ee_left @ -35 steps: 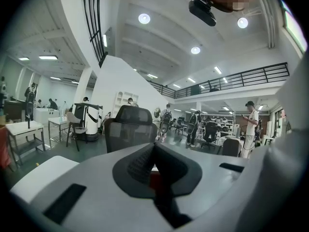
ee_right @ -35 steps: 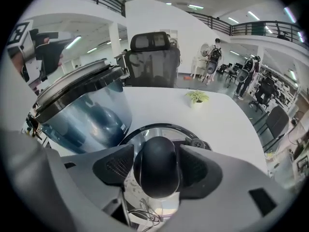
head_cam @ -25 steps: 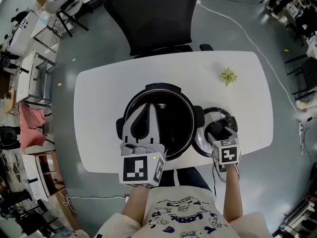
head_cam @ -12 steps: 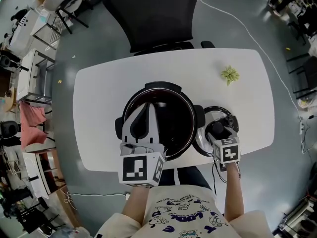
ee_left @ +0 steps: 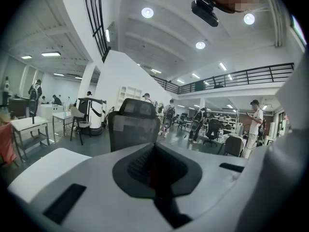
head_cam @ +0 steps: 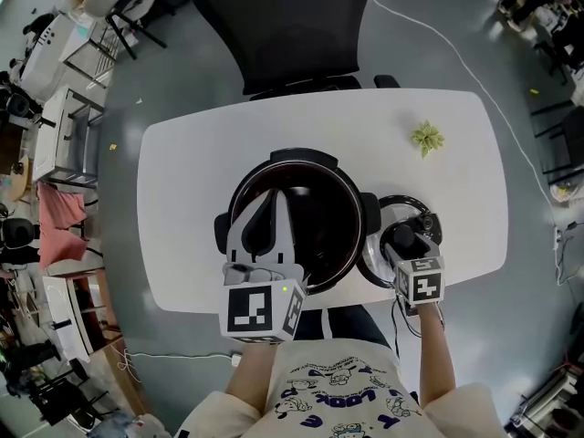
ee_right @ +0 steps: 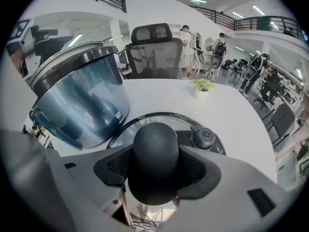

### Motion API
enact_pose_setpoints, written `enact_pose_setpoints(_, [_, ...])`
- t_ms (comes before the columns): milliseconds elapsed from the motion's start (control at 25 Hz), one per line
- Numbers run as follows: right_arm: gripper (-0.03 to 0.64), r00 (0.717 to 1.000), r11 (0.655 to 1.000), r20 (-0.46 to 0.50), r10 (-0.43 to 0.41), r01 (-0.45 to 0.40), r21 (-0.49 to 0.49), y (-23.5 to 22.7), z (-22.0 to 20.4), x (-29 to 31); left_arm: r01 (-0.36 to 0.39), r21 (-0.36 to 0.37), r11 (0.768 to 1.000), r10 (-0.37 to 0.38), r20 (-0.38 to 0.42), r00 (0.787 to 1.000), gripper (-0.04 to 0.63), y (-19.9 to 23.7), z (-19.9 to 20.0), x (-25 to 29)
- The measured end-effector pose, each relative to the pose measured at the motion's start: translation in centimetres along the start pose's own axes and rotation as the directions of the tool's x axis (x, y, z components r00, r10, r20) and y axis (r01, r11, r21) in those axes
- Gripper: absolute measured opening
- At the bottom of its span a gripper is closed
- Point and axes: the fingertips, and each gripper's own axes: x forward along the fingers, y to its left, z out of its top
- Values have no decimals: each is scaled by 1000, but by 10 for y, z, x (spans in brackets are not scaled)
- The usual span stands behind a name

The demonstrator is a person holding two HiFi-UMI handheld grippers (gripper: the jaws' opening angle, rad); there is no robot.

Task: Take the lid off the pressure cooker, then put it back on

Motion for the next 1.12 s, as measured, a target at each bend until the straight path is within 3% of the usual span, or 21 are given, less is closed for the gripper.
enact_pose_setpoints(320, [293, 1000, 1000, -13, 13, -13, -6, 1, -1, 0, -14, 6, 1000, 14, -3, 1000, 14, 5, 0, -3])
enact_pose_setpoints(480, [293, 999, 999, -12, 36, -35, 37, -1, 2, -10, -11, 9, 1000, 11, 2, 1000, 14, 5, 2, -4])
enact_pose_setpoints(1120, [295, 1000, 1000, -14, 25, -25, 10, -14, 23, -99, 34, 14, 999, -34, 28, 999, 14, -13, 21, -2])
